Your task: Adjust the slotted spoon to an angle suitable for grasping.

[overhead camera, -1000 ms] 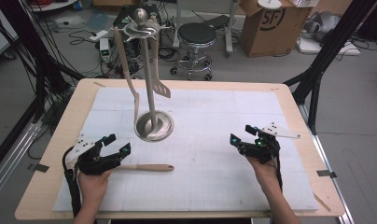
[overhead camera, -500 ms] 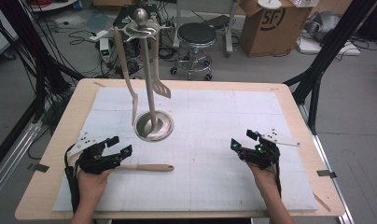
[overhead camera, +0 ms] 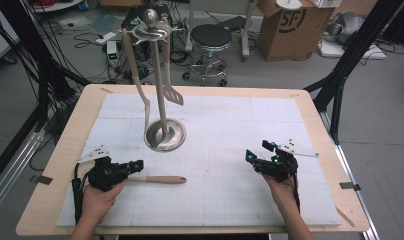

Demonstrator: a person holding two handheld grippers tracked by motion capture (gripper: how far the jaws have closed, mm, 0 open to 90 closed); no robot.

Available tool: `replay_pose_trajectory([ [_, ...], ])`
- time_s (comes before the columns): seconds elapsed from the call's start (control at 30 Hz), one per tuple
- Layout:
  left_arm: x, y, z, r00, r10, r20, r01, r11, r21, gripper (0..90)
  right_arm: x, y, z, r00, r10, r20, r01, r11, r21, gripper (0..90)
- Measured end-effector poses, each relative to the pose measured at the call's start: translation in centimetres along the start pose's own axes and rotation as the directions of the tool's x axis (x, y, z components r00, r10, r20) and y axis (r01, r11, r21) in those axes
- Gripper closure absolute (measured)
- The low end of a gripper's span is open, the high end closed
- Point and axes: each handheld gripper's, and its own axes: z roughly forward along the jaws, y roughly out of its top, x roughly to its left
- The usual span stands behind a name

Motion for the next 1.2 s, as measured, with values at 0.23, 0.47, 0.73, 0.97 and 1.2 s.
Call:
replay_pose_trajectory([
  [0.23,-1.8,-2.6,0.4,0.9975,-0.018,0.069,0.012,0.9960,0.088,87.8,-0.2,0.1,-0.3,1.0000,-0.003,-0.005,0.003,1.000,-0.014,21.5],
  [0.47,-2.3,-3.9,1.7,0.9913,-0.098,0.088,0.089,0.9904,0.106,88.6,-0.1,0.1,-0.4,0.9999,-0.008,-0.012,0.008,1.000,-0.024,22.5],
  [0.73,-2.6,-4.1,3.1,0.9967,-0.080,-0.017,0.082,0.9786,0.189,89.7,-0.3,0.1,-0.6,1.0000,0.005,-0.005,-0.005,1.000,-0.022,20.9],
  [0.97,-2.4,-3.0,5.3,0.9966,-0.058,-0.060,0.070,0.9692,0.236,89.8,-0.3,0.1,-0.6,1.0000,0.008,-0.002,-0.008,1.000,-0.021,20.4],
  [1.2,-1.6,-1.9,7.0,0.9899,-0.107,-0.092,0.125,0.9670,0.222,89.9,-0.3,0.1,-0.7,1.0000,0.005,-0.001,-0.005,1.000,-0.029,20.2],
])
